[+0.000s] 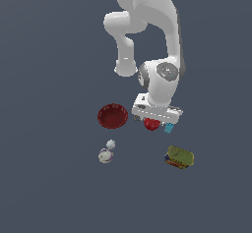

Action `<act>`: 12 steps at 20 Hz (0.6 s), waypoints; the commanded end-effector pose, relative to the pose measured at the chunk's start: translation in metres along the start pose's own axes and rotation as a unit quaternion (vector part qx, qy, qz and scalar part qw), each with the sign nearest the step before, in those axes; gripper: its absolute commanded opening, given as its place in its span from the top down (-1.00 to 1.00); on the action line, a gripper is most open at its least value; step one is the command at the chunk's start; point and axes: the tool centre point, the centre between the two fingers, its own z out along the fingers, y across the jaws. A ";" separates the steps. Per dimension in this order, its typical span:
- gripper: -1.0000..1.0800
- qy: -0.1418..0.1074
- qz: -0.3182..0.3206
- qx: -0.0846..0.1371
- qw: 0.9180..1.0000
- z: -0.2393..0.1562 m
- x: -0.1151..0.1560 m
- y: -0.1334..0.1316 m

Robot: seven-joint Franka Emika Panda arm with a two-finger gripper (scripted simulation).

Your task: Pick up a designated object from a clutter of objects.

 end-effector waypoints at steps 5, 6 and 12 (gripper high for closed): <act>1.00 0.001 0.000 0.001 1.000 -0.052 0.009 0.036; 1.00 0.001 0.000 0.001 1.000 -0.061 0.011 0.042; 1.00 0.001 0.000 0.002 1.000 -0.123 0.021 0.085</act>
